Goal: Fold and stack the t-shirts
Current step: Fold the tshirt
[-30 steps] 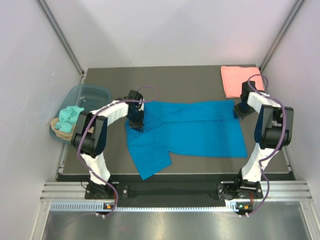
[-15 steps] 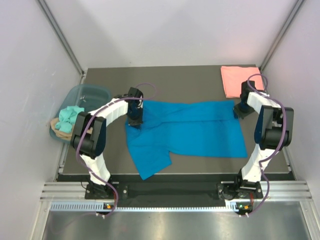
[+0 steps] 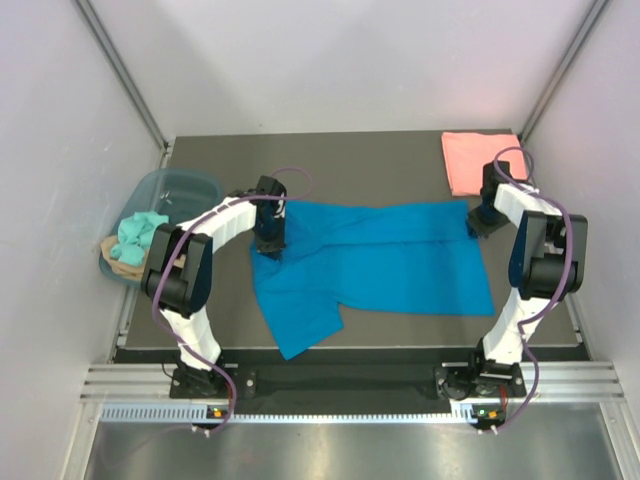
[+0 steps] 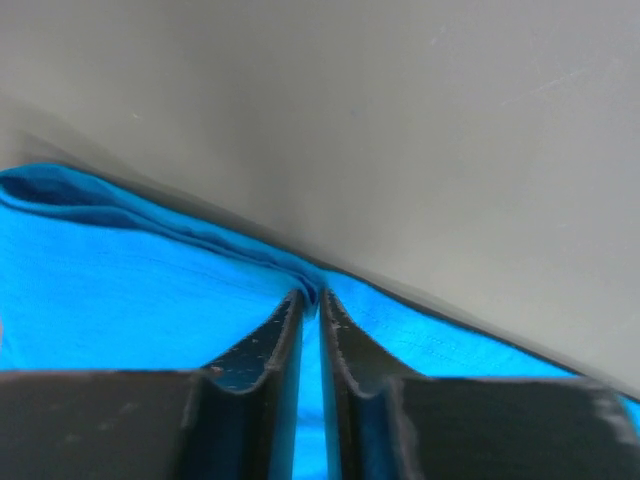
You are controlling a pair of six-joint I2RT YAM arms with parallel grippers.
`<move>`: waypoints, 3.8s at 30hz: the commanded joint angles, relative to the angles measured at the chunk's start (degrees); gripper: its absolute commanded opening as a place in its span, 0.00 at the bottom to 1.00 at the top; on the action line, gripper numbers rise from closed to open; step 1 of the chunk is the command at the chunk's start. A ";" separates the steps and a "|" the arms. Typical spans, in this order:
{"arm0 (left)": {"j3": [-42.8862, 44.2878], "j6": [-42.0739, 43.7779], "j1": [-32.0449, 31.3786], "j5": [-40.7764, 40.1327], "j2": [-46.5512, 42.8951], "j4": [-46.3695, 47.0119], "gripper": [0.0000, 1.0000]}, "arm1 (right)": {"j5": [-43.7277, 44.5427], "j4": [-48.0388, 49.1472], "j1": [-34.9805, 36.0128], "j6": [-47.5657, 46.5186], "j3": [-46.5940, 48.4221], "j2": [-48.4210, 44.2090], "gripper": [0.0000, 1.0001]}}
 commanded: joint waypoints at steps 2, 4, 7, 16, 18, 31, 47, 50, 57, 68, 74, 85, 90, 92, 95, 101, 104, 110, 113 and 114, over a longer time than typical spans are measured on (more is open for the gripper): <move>1.05 -0.57 -0.03 -0.50 -2.53 -2.14 0.13 | 0.08 0.11 0.66 -0.73 2.75 -2.78 0.06; 0.96 -0.40 -0.11 -0.32 -2.45 -2.14 0.12 | -0.01 0.72 0.75 -0.73 2.14 -2.96 0.00; 0.78 -0.05 -0.03 0.29 -2.27 -2.14 0.00 | -0.19 1.08 0.83 -1.00 2.22 -3.22 0.00; 2.45 -0.49 -0.03 -3.13 -4.03 -4.16 0.00 | -0.19 -1.29 0.83 -1.44 4.07 -4.54 0.00; 2.98 -0.57 -0.03 -4.87 -4.47 -4.60 0.00 | -0.10 -1.91 0.83 -1.96 4.33 -4.37 0.00; 1.66 -0.84 -0.03 -3.84 -1.57 -4.34 0.00 | 1.04 1.15 0.75 -2.41 -2.77 -7.96 0.00; 0.17 -2.24 -0.11 -2.17 -1.30 -3.55 0.02 | 3.68 6.18 0.48 0.93 -9.29 -9.02 0.00; -0.10 -2.24 -0.11 -2.43 -1.22 -3.63 0.00 | 3.33 6.27 0.39 1.29 -10.08 -9.29 0.00; 0.52 -2.33 -0.11 -6.21 -1.92 -4.42 0.00 | 3.33 6.35 -0.39 0.32 -10.43 -11.48 0.00; 0.52 -2.86 -0.11 -4.19 -1.30 -4.34 0.01 | 2.28 6.97 -0.66 -0.73 -12.01 -13.16 0.00; 1.92 -2.77 -0.11 4.68 -2.97 -5.48 0.26 | 1.31 5.57 -0.92 -2.14 -9.83 -10.69 0.22; 1.32 -1.45 1.82 2.11 -9.56 -2.42 0.43 | -2.56 8.45 12.50 -7.76 -6.48 -17.54 0.43; -4.05 -0.40 1.82 14.64 -7.91 4.80 0.43 | -1.33 9.16 26.46 -6.45 -0.16 -14.57 0.46; -3.35 0.74 1.82 12.61 -6.41 2.70 0.43 | -1.94 11.26 30.52 -7.93 2.56 -12.90 0.47; -3.26 -1.53 2.61 7.07 -7.45 3.48 0.42 | -2.56 17.91 38.43 -9.08 2.84 -11.49 0.51; -0.81 -2.52 8.41 11.54 -6.24 2.18 0.39 | -6.34 32.36 48.81 -7.15 1.42 -6.75 0.50; -2.28 1.70 7.80 16.63 -7.27 3.04 0.37 | -6.78 32.80 49.70 -6.80 2.14 -5.07 0.49; -6.16 8.12 -0.80 3.92 -17.98 6.47 0.39 | -3.97 32.89 49.35 -7.41 -2.24 -9.28 0.48; -6.16 11.28 -6.52 -2.16 -19.23 7.96 0.37 | -3.26 33.33 48.30 -6.71 -5.76 -12.71 0.48; -6.16 11.81 -8.44 -4.78 -18.80 8.40 0.37 | -3.18 33.51 47.34 -6.45 -6.64 -13.67 0.48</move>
